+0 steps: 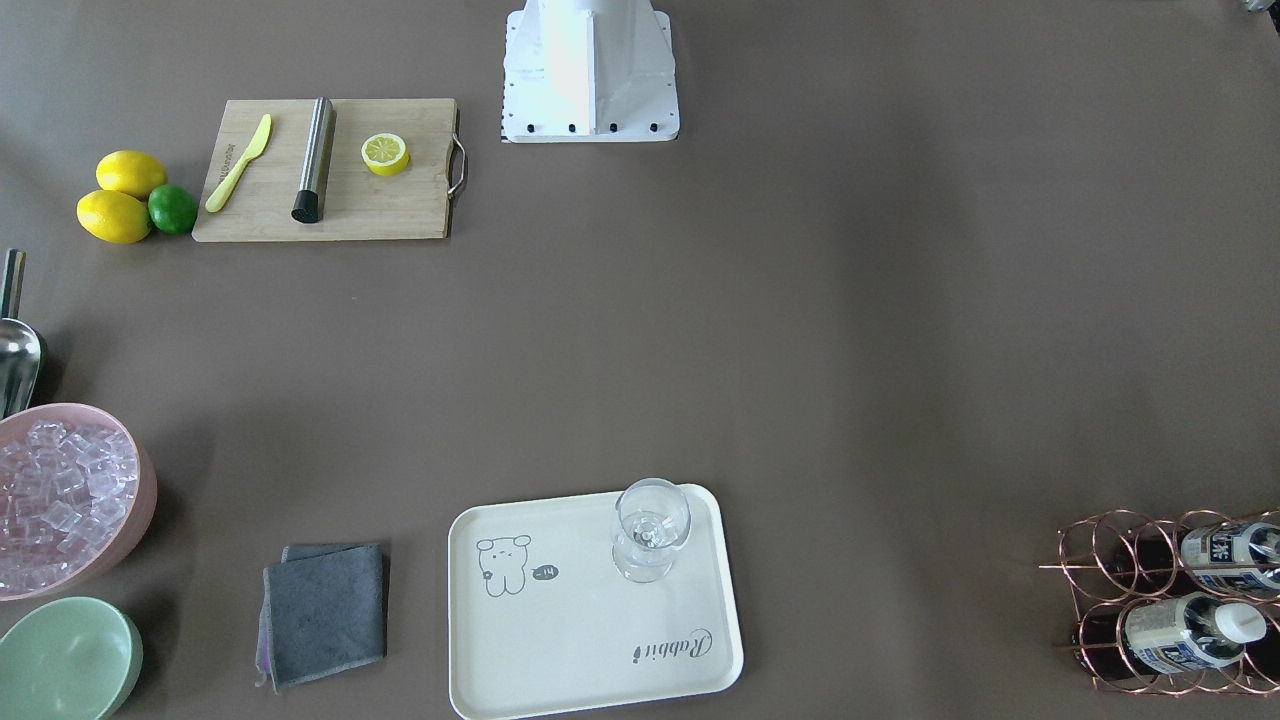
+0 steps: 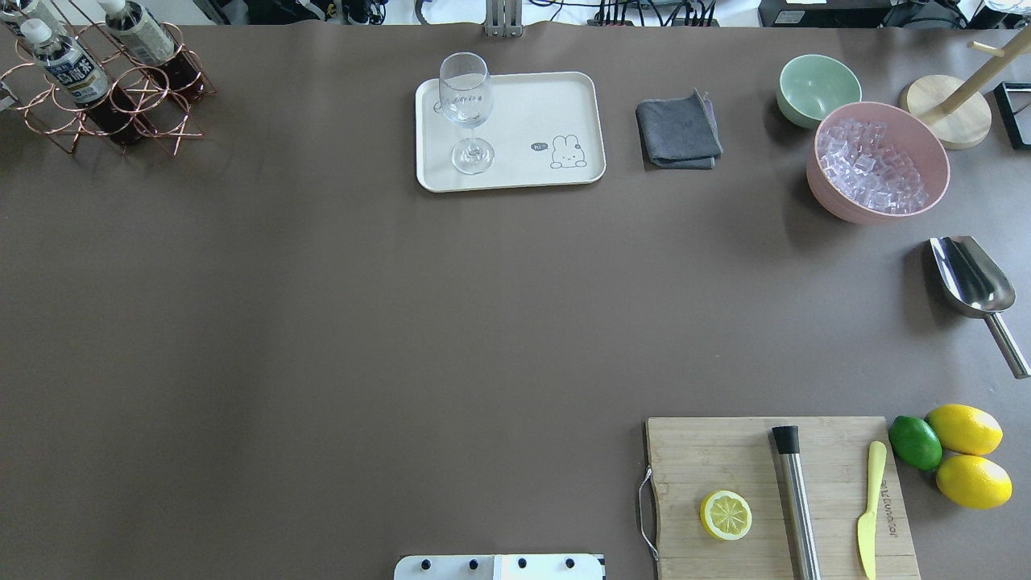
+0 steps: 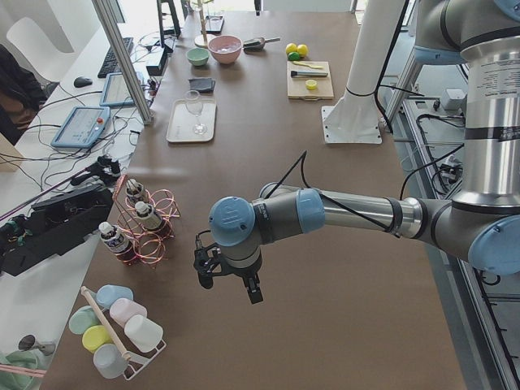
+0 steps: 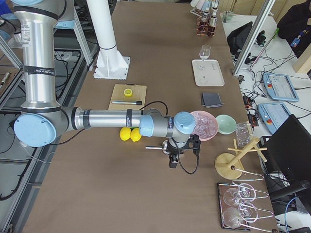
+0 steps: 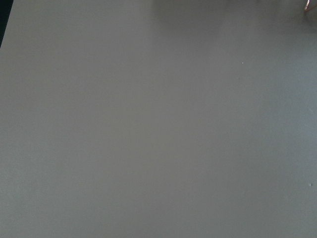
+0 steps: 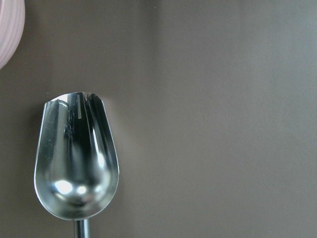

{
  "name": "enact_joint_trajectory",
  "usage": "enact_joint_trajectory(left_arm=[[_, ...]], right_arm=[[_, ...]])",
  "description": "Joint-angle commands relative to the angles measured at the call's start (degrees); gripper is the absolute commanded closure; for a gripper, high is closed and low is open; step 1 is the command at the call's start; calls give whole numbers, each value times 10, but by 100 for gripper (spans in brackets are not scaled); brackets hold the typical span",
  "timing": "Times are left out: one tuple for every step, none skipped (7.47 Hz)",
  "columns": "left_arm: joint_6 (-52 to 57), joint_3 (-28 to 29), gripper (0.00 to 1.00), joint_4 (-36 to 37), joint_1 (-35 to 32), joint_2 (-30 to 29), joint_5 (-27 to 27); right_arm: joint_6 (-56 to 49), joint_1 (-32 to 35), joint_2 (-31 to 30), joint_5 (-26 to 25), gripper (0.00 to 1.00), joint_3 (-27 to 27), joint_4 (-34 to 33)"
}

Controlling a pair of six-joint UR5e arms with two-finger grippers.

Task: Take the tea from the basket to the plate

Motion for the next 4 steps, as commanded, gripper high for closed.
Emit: enact_joint_trajectory(left_arm=[[0, 0, 1, 1, -2, 6, 1], [-1, 0, 1, 2, -3, 5, 1], [0, 0, 1, 2, -10, 5, 0], [-3, 7, 1, 2, -10, 3, 0]], right_arm=[[0, 7, 2, 1, 0, 6, 0], [0, 18, 2, 1, 0, 7, 0], [0, 23, 1, 1, 0, 7, 0], [0, 23, 1, 0, 0, 6, -1]])
